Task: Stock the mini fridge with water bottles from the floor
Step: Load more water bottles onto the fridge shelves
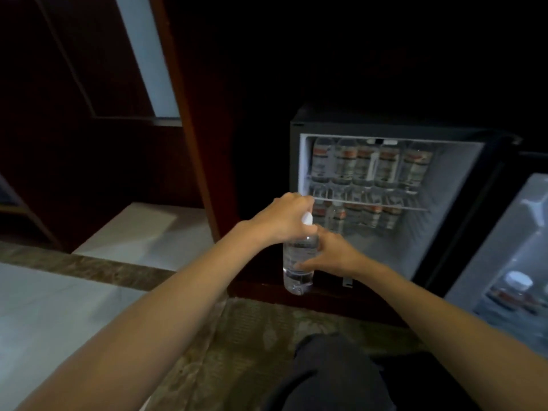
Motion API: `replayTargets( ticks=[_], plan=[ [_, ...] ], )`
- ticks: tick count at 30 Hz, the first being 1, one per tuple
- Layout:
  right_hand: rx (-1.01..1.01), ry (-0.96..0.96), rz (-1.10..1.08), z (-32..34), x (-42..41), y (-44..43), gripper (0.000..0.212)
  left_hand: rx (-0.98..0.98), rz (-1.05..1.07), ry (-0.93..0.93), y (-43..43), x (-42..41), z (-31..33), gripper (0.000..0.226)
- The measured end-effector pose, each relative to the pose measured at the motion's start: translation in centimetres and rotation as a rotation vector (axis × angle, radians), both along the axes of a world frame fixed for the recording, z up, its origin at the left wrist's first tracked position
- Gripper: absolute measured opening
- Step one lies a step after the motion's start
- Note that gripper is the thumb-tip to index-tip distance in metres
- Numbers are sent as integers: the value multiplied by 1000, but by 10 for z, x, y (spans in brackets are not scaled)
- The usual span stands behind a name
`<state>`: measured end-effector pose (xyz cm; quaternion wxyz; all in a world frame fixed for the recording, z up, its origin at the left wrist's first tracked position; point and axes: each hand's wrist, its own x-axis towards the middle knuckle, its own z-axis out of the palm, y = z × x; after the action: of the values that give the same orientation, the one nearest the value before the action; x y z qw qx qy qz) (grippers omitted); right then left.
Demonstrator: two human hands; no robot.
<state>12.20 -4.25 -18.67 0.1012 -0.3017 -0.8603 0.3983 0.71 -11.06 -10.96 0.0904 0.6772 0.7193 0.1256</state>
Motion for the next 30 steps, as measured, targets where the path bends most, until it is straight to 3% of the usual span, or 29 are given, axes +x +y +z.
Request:
replayTargets(
  ticks=[6,10,13,17,21,23,25,30],
  plan=[
    [-41,75,-214,-35,24,56,81,-61,-140,-67,79,25,-33,21],
    [-62,37,-314,-69,33,102,68,-44,-101,-202,128,30,-69,23],
    [-70,39,-395,-95,39,133,61,-44,-73,-311,154,23,-104,37],
    [-171,96,-537,-133,42,179,66,-320,44,-393,179,-1,-156,72],
    [-288,183,-619,-163,36,222,57,-254,123,-344,211,-17,-196,55],
    [-240,171,-604,-171,29,237,69,-247,142,-320,230,-21,-213,45],
    [-264,203,-621,-178,23,249,79,-264,135,-316,246,-25,-224,46],
    [-353,274,-633,-198,8,278,69,-242,110,-260,268,-28,-236,45]
  ],
)
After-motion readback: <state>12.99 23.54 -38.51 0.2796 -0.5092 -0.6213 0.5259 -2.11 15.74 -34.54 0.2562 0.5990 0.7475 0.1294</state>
